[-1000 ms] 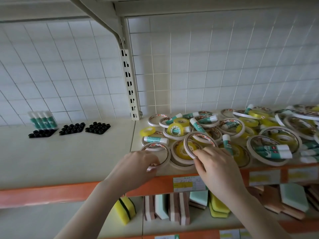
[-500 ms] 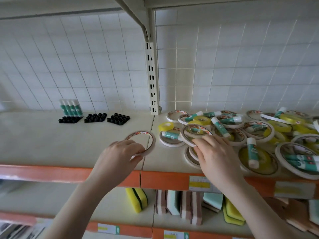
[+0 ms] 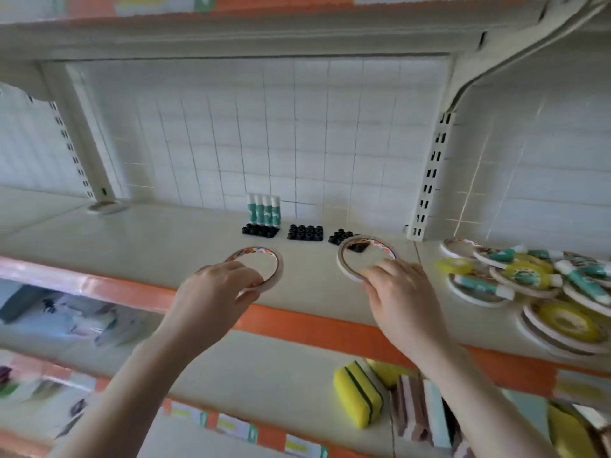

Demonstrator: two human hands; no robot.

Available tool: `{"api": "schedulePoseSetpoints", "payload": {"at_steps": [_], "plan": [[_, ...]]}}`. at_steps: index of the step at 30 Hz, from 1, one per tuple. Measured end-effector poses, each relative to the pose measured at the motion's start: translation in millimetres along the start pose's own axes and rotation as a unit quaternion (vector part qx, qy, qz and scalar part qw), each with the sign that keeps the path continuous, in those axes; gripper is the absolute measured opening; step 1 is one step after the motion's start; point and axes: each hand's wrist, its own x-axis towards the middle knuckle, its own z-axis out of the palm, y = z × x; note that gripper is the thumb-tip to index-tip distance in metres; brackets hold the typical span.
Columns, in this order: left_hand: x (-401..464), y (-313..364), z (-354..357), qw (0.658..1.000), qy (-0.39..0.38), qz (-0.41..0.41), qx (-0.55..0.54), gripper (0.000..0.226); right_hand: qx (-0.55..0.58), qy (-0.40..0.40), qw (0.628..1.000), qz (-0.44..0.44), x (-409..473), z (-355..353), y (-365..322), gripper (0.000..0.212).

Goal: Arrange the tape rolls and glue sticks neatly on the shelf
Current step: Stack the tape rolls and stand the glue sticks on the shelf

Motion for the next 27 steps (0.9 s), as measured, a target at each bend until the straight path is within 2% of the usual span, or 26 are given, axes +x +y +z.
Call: {"api": "schedulePoseSetpoints", "payload": {"at_steps": [5,10,23,27], "plan": [[-12,-94,-36,1.0,0.011,0.001,0.02,0.007,0.022,-0.003,1.0,0.01,33,46,-84,0.01],[-17,-162,-55,0.999,-0.013,-0.021,0.03,0.016,0.037,-0.041,0.998,0.01,64,80,-144,0.015],[29,-330,-64,0.997,-0.027,-0.047,0.053,0.009,0.068,-0.081,0.994,-0.005,169,190,-251,0.017],[50,-382,-70,0.996,-0.046,-0.045,0.065,0.009,0.067,-0.105,0.992,0.006,204,228,-277,0.009]]}}
